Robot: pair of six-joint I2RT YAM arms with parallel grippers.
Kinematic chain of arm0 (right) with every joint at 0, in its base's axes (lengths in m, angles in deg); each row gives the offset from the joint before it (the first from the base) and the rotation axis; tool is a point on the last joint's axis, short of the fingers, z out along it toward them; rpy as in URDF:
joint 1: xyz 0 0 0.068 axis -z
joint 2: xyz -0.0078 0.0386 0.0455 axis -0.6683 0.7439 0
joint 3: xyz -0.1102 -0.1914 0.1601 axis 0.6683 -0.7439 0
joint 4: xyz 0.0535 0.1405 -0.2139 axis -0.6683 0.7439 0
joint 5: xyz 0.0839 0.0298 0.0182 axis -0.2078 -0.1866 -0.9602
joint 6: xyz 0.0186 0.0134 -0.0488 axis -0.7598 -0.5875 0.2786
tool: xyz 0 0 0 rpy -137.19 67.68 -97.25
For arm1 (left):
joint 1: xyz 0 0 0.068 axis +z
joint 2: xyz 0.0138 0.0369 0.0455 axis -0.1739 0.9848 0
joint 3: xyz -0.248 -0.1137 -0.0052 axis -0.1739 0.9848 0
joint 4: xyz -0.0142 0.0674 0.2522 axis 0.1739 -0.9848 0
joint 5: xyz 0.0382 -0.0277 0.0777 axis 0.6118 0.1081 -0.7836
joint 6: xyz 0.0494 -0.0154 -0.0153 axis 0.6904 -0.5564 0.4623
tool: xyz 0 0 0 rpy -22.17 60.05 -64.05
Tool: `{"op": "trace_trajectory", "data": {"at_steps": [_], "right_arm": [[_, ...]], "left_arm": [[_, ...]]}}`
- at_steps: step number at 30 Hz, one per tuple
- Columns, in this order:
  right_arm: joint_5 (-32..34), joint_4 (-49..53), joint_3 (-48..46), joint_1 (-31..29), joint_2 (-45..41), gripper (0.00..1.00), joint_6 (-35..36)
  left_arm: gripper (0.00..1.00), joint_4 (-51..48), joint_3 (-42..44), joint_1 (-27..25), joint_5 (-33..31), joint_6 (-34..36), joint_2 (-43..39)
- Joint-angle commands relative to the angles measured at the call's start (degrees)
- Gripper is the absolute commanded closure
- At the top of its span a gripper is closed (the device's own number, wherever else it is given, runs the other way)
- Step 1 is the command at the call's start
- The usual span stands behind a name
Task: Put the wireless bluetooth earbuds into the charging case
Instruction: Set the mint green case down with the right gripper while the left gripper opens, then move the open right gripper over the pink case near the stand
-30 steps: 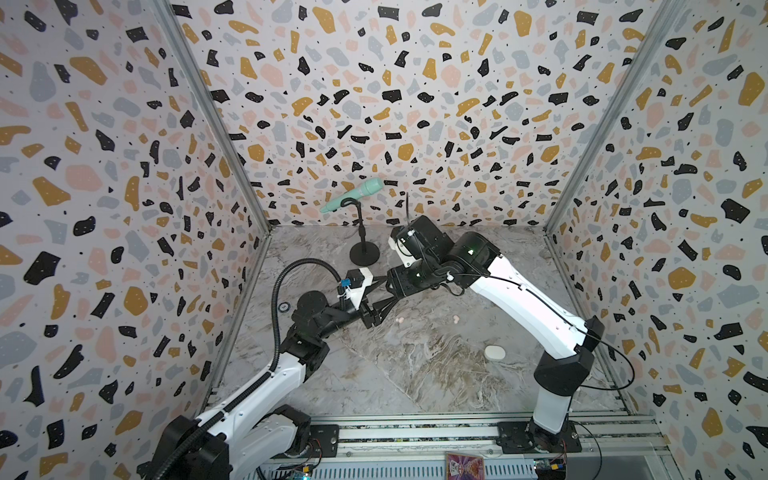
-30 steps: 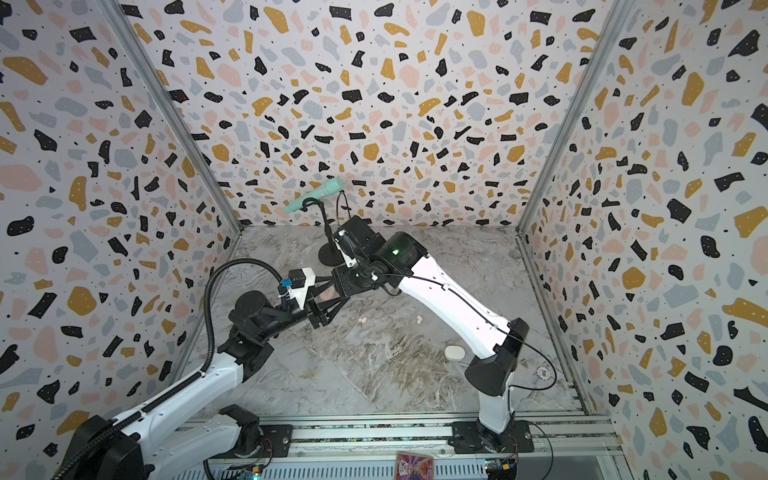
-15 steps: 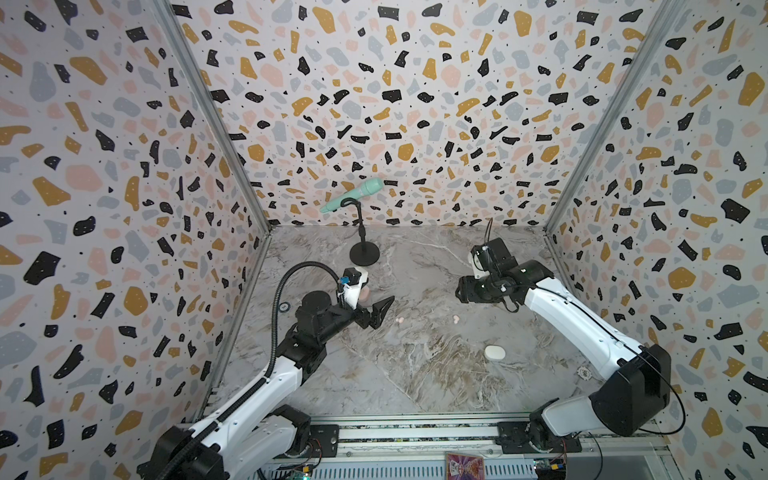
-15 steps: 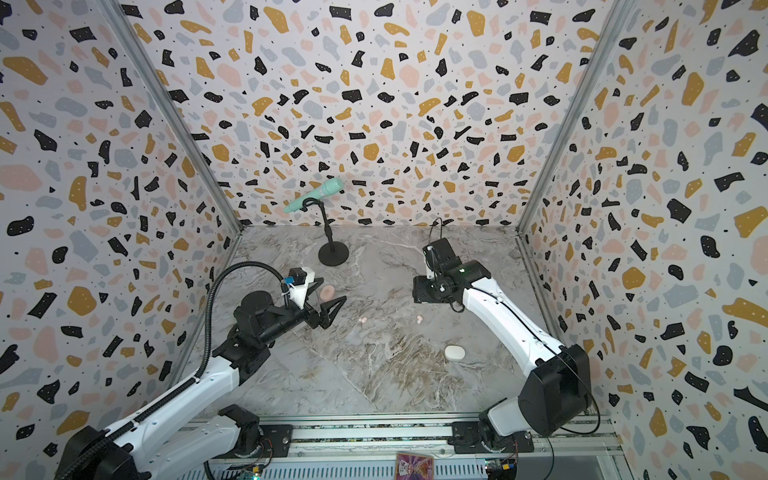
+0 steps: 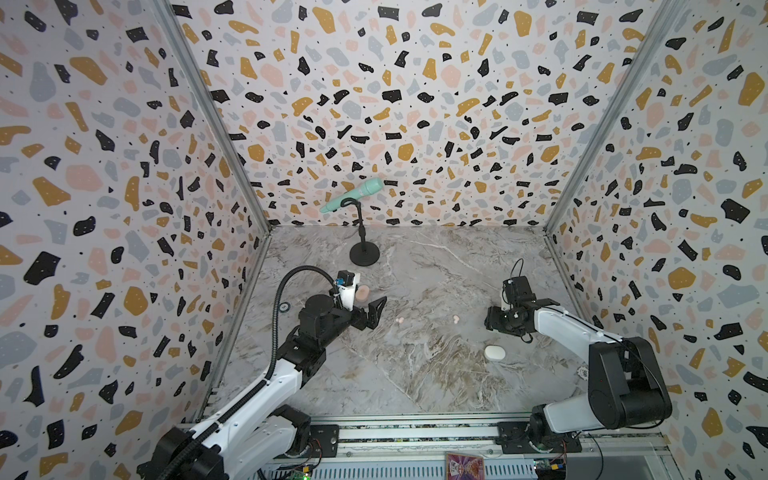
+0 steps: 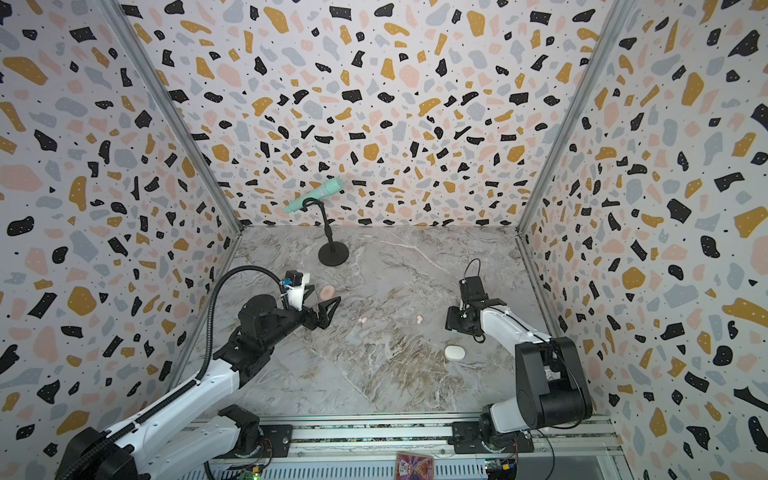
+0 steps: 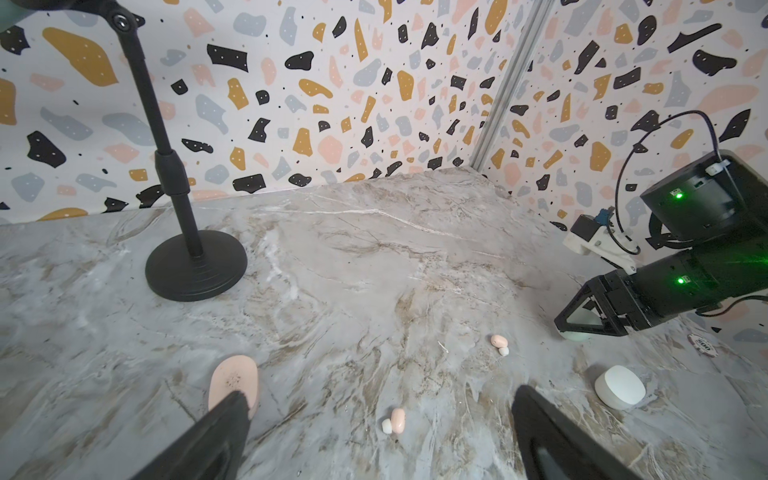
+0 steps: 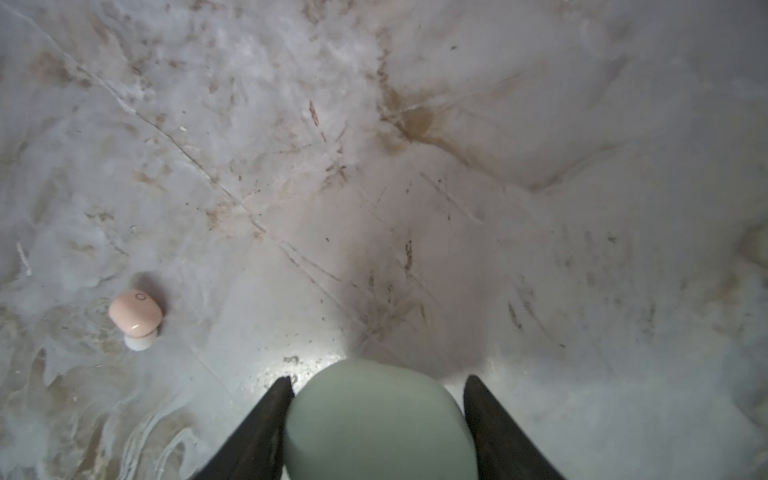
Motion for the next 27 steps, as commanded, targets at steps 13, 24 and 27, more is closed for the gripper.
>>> {"op": "trace_trajectory", "data": {"at_steps": [13,24,27], "right_arm": [[1.41,4.57,2.12,0.51,-4.92,0.12,-0.15],[2.32,9.62,14.17,-14.11,-5.64,0.10,-4.10],[2.28,8.08,18.96,-19.57,-1.06,0.09,-3.70]], "left_arm": [[0.00,-2.65,0.39,-0.14,-5.36,-2.34,-3.34],[0.00,-7.48,0.49,-0.14,-11.58,-4.64,-5.08],[0.00,-8.69,0.55,-0.14,-12.85,-5.44,-6.31]]}}
